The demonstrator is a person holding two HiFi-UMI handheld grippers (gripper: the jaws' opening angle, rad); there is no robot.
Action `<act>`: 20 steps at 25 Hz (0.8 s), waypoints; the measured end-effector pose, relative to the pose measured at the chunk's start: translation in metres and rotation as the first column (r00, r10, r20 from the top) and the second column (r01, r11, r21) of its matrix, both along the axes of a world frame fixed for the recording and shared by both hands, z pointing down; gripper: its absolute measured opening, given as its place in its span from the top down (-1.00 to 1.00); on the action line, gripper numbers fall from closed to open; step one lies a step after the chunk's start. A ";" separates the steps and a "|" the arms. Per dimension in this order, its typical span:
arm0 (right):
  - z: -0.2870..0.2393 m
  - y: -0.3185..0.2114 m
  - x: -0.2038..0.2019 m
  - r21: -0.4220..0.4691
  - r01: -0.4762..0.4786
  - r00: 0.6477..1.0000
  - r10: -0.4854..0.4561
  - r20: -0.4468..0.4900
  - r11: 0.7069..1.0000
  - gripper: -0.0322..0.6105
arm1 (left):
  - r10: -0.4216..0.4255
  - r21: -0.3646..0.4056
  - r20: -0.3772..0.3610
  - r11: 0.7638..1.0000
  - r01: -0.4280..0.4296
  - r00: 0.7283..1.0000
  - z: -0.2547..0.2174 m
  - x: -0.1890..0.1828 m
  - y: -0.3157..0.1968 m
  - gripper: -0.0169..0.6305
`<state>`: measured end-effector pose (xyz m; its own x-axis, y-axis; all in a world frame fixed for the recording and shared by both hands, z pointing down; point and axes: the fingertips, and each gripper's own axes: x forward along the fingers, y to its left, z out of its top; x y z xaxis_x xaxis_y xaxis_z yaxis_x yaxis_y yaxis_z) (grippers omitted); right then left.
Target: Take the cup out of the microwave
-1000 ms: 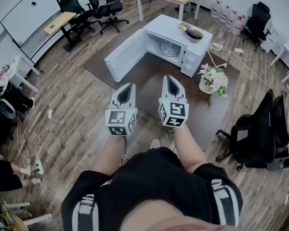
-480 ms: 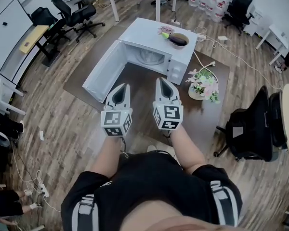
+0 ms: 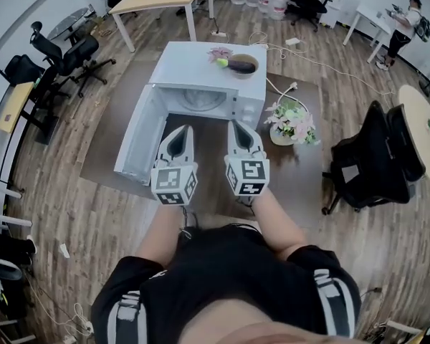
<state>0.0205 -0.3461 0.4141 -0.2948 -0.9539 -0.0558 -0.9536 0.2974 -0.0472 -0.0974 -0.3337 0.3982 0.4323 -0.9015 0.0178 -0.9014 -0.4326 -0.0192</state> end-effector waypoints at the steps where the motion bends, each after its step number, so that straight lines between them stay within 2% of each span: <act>1: 0.000 -0.004 -0.004 -0.001 -0.021 1.000 0.021 0.005 1.000 0.90 | 0.025 0.000 0.001 1.000 -0.025 1.000 -0.001 -0.004 -0.006 0.94; 7: -0.003 -0.033 -0.039 0.007 -0.108 0.994 0.108 0.030 0.994 0.90 | 0.121 -0.008 -0.003 0.993 -0.121 0.993 -0.003 -0.042 -0.044 0.94; 14: 0.006 -0.057 -0.069 0.019 -0.162 0.987 0.162 0.020 0.987 0.90 | 0.154 -0.028 -0.023 0.988 -0.155 0.988 0.008 -0.076 -0.070 0.94; 16: 0.005 -0.061 -0.077 0.048 -0.139 0.990 0.136 0.044 0.989 0.84 | 0.158 -0.039 -0.028 0.986 -0.159 0.987 0.013 -0.082 -0.075 0.94; 17: 0.004 -0.065 -0.082 0.057 -0.109 0.993 0.106 0.057 0.992 0.50 | 0.159 -0.044 -0.031 0.986 -0.160 0.987 0.015 -0.084 -0.077 0.94; 19: 0.007 -0.075 -0.093 0.056 -0.057 0.996 0.053 0.072 0.997 -0.30 | 0.155 -0.053 -0.037 0.986 -0.156 0.987 0.018 -0.089 -0.081 0.94; 20: 0.011 -0.080 -0.096 0.048 -0.047 0.996 0.043 0.072 0.998 -0.55 | 0.153 -0.057 -0.039 0.986 -0.155 0.987 0.020 -0.090 -0.082 0.94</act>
<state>-0.0752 -0.4258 0.4247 -0.2453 -0.9616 -0.1230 -0.9608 0.2581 -0.1017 -0.1873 -0.4160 0.4179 0.5670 -0.8221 0.0519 -0.8237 -0.5656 0.0409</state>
